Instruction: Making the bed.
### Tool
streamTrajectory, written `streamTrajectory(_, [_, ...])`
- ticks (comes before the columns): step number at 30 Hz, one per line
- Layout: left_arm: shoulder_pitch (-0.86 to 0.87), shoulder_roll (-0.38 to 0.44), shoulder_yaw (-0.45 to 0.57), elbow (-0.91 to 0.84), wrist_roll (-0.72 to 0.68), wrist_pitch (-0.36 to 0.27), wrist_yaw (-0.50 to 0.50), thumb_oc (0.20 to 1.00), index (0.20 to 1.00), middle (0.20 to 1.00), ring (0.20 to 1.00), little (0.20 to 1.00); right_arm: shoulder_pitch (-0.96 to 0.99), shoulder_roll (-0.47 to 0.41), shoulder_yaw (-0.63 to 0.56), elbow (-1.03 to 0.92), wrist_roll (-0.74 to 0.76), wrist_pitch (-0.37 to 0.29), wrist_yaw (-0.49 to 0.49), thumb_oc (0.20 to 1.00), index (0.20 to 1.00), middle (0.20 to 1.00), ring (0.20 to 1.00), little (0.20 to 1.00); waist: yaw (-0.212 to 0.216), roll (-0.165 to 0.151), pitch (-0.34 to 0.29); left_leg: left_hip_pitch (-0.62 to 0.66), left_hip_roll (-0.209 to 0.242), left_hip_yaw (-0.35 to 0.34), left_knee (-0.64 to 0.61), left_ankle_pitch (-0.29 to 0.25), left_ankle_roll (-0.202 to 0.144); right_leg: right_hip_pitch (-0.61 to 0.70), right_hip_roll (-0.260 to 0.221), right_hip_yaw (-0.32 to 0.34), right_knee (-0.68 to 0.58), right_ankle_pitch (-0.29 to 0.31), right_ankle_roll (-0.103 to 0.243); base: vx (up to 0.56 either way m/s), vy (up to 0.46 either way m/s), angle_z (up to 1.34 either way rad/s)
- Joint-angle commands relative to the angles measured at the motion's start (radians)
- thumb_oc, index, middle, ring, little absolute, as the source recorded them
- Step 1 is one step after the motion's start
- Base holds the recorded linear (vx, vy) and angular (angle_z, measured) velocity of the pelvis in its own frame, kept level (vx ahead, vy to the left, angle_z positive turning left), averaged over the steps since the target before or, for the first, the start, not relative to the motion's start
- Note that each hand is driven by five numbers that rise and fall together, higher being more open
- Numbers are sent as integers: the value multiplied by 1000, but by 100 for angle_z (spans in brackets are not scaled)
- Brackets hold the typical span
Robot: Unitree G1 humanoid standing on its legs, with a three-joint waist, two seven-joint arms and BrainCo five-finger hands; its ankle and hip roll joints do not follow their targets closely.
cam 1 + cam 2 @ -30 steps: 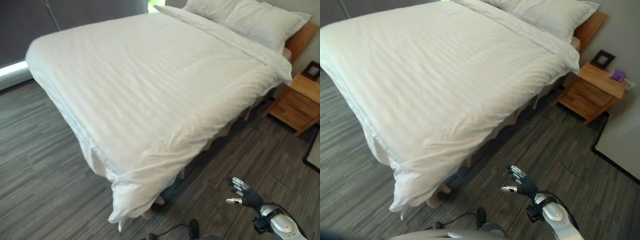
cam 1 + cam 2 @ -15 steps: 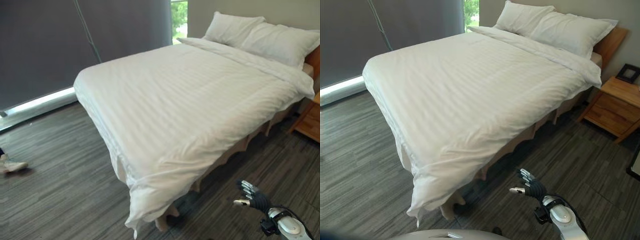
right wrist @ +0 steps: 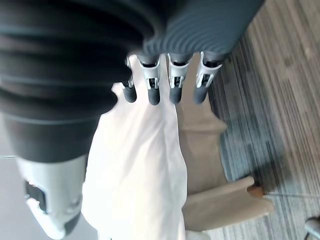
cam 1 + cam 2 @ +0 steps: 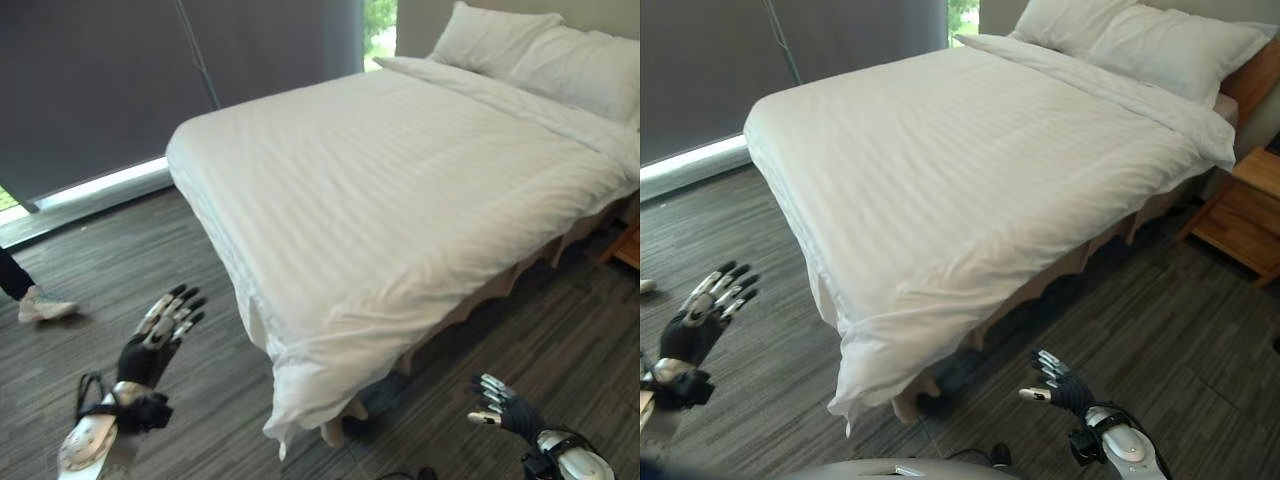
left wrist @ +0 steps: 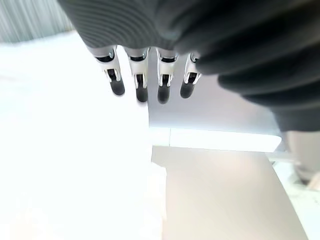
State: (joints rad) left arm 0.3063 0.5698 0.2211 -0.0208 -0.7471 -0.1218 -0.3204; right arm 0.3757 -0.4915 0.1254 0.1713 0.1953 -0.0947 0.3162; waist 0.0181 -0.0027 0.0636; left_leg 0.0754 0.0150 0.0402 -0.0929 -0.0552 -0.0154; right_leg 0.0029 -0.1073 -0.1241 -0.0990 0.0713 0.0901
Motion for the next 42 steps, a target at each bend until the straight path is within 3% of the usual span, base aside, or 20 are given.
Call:
streamTrajectory(1, [-70, 37, -19, 63, -59, -64, 14, 1000, 1000, 1000, 1000, 1000, -68, -19, 21, -44, -9, -64, 7, 1000, 1000, 1000, 1000, 1000, -9, -27, 42, -33, -4, -40, 6, 86, 3, 24, -9, -20, 79, -10, 40, -131, 11, -4])
streamTrajectory(2, [-92, 38, -43, 76, -64, -65, 8, 686, 686, 686, 686, 686, -76, -21, 30, -36, -9, -65, 5, 1000, 1000, 1000, 1000, 1000, -13, -32, 56, -40, -2, -37, 6, 89, 3, 15, -8, -16, 78, -4, 41, -161, 2, -1])
streamTrajectory(3, [-107, 42, -56, 85, -52, -70, 13, 200, 200, 200, 200, 200, -84, -26, 37, -38, -8, -67, 2, 1000, 1000, 1000, 1000, 1000, -13, -37, 68, -49, -1, -32, 6, 91, 3, 5, -6, -12, 75, 1, 41, -107, -6, -5])
streamTrajectory(12, [-216, 57, -131, 192, -82, -53, 7, 200, 200, 200, 200, 200, -128, -49, 79, -27, 10, -67, -2, 1000, 1000, 1000, 1000, 1000, -14, -71, 146, -126, 2, -15, 6, 117, 1, -75, 3, -3, 74, 35, 44, -115, 9, -9])
streamTrajectory(22, [-337, 164, -281, 242, -83, -36, -40, 200, 200, 200, 200, 200, -175, -81, 148, -30, 35, -76, -1, 1000, 1000, 1000, 1000, 1000, -35, -87, 177, -197, -3, -28, 6, 135, 0, -145, 1, 8, 81, 52, 46, -35, 15, 2])
streamTrajectory(42, [-422, 116, -465, 342, -55, -19, -61, 200, 200, 200, 200, 200, -262, -101, 218, -17, 45, -83, -23, 1000, 1000, 1000, 1000, 1000, -57, -84, 234, -233, -5, -10, 6, 138, 5, -209, 2, 28, 112, 52, 46, -3, 10, 0])
